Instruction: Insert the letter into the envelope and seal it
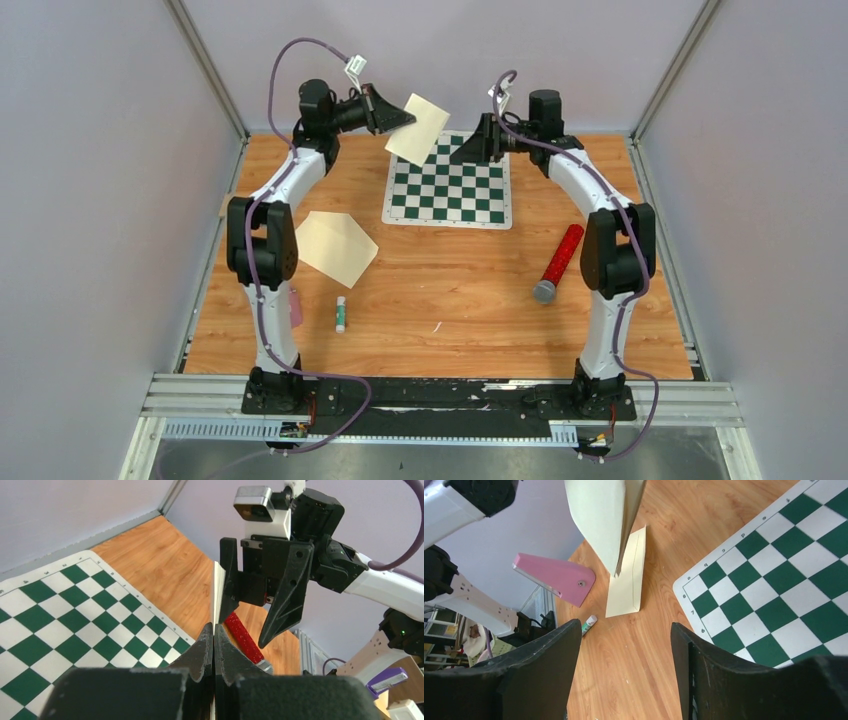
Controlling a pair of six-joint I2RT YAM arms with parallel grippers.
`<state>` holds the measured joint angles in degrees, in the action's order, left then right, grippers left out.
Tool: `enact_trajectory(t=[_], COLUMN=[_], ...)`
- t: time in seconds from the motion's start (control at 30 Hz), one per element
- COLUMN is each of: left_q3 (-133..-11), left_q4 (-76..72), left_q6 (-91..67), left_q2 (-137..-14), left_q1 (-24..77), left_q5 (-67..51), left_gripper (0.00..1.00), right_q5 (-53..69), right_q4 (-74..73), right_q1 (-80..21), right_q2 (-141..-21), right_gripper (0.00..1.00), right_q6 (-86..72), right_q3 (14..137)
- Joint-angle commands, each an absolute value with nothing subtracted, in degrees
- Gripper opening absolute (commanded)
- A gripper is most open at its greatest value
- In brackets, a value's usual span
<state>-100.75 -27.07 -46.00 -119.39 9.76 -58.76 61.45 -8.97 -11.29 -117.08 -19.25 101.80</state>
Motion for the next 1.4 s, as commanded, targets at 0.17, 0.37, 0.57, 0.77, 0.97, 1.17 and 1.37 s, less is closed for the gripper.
enact_trajectory(t=[0.17, 0.37, 0.57, 0.77, 0.97, 1.17, 1.37], left_q3=[-104.6, -100.5, -95.5, -90.0, -83.8, -81.4, -81.0], left_q4=[10.9, 20.4, 24.9, 26.6, 24.9, 25.0, 25.4], left_q6=[-14.1, -6.6, -7.5, -15.8, -18.1, -19.4, -22.0], left_q2=[-108.3, -99.9, -92.5, -88.2, -81.7, -79.7, -78.5], left_q1=[7.2, 6.0, 4.8, 0.4, -2.3, -4.1, -5.0], left_q5=[-36.8, -20.7, -7.1, -9.3, -11.4, -12.8, -14.6], left_gripper=[0.00, 0.00, 0.00, 0.00, 0.00, 0.00, 0.00], right_q5=[56.1, 55.1, 55.2, 53.4, 50.1, 45.6, 39.6], right_q4=[-16.6, -20.2, -20.2, -16.5, -17.2, -16.3, -13.9], right_q1=[-14.5, -20.2, -25.5, -29.2, -33.0, -36.8, -38.2], right_q2=[-116.5, -121.3, -127.1, -131.6, -138.1, -142.8, -143.5], right_gripper=[0.61, 0.53, 0.50, 0.55, 0.57, 0.57, 0.55], right_q6=[-5.3, 2.7, 4.2, 1.8, 0.7, -1.6, -7.5], right_q3=[100.4, 104.0, 107.6, 109.1, 116.3, 120.9, 119.2])
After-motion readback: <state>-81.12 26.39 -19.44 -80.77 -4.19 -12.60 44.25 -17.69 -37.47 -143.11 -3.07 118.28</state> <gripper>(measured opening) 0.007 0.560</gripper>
